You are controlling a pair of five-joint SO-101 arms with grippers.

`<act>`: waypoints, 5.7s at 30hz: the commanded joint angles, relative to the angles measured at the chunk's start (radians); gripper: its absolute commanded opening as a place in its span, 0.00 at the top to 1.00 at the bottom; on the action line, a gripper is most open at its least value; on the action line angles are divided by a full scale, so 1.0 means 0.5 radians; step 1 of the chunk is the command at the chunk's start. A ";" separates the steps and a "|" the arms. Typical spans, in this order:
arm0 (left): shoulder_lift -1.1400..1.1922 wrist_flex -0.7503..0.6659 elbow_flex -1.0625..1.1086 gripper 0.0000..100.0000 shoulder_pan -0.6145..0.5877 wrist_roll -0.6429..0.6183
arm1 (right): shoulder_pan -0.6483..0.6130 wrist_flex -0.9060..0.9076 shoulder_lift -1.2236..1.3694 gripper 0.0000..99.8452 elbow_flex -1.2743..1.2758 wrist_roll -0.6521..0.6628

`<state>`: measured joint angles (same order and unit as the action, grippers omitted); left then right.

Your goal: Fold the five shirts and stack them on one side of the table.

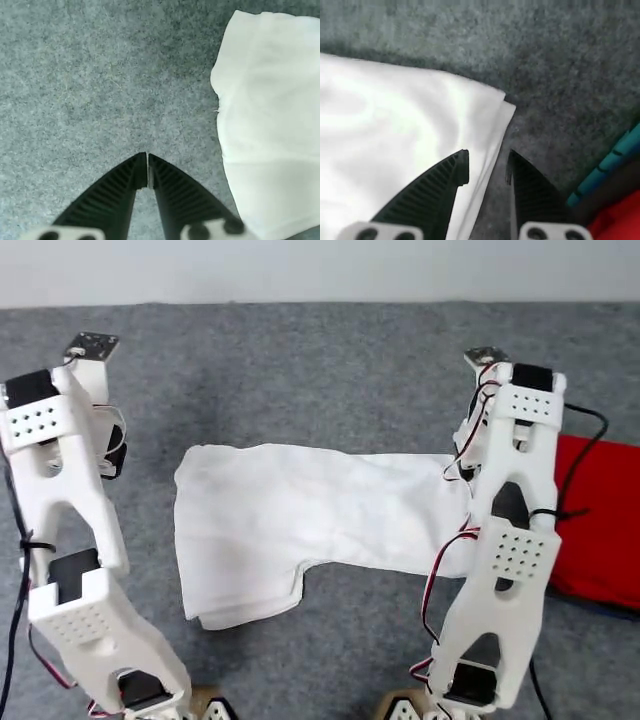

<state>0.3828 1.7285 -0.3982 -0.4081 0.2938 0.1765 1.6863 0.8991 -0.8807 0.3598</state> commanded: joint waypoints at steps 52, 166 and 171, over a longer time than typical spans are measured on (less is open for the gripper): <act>0.058 0.043 -0.008 0.98 0.592 0.009 | -0.198 0.170 0.002 0.98 -0.371 0.215; -0.617 0.006 0.293 0.98 -1.369 0.390 | -2.183 -0.723 -1.122 0.99 1.488 0.245; -0.614 -0.021 0.293 0.98 -1.369 0.390 | -1.984 -0.710 -0.999 0.99 1.218 0.270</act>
<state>0.1312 1.7300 -0.2478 -1.0940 0.4795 -0.8730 1.3134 0.3836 -0.1626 0.4810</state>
